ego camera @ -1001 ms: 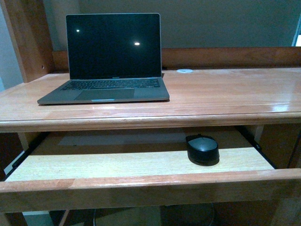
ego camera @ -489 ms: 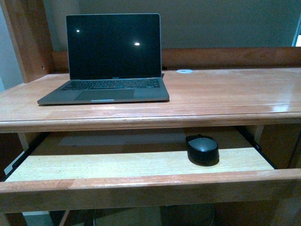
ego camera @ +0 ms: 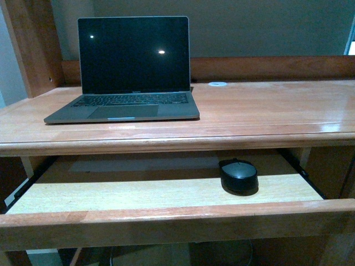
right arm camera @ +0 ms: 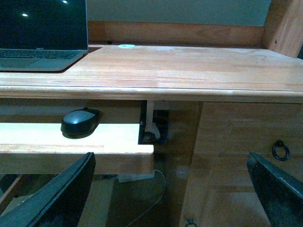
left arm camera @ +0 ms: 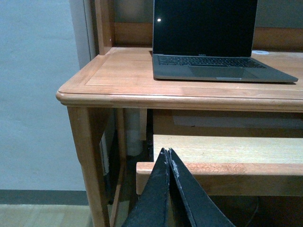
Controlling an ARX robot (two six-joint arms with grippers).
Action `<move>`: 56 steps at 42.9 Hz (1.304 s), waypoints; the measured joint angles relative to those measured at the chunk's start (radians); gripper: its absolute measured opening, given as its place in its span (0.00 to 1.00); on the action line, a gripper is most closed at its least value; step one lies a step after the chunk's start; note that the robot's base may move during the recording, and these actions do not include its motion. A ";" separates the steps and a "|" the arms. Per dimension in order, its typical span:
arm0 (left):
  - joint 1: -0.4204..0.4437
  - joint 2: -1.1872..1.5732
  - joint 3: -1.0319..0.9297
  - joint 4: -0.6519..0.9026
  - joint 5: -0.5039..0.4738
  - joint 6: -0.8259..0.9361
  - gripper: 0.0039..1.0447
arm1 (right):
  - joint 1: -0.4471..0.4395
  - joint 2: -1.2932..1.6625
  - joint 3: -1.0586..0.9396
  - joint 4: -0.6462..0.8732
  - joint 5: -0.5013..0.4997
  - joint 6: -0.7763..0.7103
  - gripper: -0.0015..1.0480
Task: Place mouse
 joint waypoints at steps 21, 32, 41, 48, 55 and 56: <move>0.000 -0.164 0.003 -0.198 -0.002 0.000 0.01 | 0.000 0.000 0.000 0.000 0.000 0.000 0.94; 0.000 -0.286 0.004 -0.290 -0.002 0.000 0.01 | 0.000 0.000 0.000 0.000 0.000 0.000 0.94; 0.001 -0.286 0.001 -0.295 0.000 -0.001 0.22 | 0.006 0.008 0.000 0.016 0.001 0.002 0.94; 0.001 -0.286 0.001 -0.295 -0.001 -0.001 0.62 | 0.284 0.515 0.125 0.373 0.081 0.043 0.94; 0.001 -0.286 0.001 -0.295 0.000 -0.001 0.95 | 0.363 1.090 0.386 0.558 0.132 0.078 0.94; 0.001 -0.286 0.001 -0.295 0.000 -0.001 0.93 | 0.370 1.136 0.402 0.545 0.139 0.081 0.94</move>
